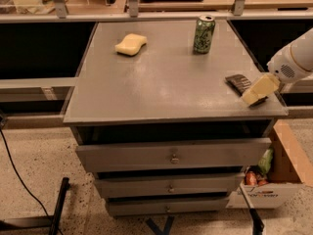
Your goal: Move rxbar chocolate near green can
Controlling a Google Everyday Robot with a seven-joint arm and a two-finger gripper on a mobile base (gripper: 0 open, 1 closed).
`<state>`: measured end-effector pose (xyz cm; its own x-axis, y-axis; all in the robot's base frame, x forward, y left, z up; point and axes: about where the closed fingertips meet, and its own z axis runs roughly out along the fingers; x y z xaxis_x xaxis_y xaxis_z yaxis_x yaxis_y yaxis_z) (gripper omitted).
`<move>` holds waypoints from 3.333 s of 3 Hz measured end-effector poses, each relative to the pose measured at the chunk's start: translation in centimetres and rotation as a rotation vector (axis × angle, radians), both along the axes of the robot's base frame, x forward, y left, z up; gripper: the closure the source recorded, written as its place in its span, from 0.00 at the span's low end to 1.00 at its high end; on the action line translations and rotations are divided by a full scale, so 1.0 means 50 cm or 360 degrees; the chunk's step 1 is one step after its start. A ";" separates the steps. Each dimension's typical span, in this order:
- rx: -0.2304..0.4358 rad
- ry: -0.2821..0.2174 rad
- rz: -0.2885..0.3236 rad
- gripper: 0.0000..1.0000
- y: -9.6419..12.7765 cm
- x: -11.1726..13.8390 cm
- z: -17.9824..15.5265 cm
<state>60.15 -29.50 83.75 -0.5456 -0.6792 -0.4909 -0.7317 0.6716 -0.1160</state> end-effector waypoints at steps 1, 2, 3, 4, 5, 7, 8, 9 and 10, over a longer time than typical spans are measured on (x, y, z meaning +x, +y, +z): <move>0.0004 0.0033 -0.0013 0.00 -0.008 0.001 -0.014; 0.0011 0.0062 -0.0001 0.00 -0.005 0.001 -0.026; 0.0014 0.0078 0.0015 0.00 0.002 0.001 -0.033; 0.0017 0.0096 0.0039 0.18 0.012 0.000 -0.042; 0.0017 0.0107 0.0060 0.41 0.017 0.001 -0.047; 0.0017 0.0112 0.0065 0.87 0.017 0.001 -0.035; 0.0017 0.0113 0.0065 1.00 0.017 0.001 -0.034; 0.0017 0.0113 0.0065 1.00 0.017 0.001 -0.035; 0.0022 0.0076 0.0099 1.00 0.029 0.004 -0.011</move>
Offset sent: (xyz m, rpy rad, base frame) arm -0.0008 -0.0040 -0.0157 0.0110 0.0549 0.0030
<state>60.36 -28.03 83.22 -0.5258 -0.7057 -0.4750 -0.7765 0.6261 -0.0707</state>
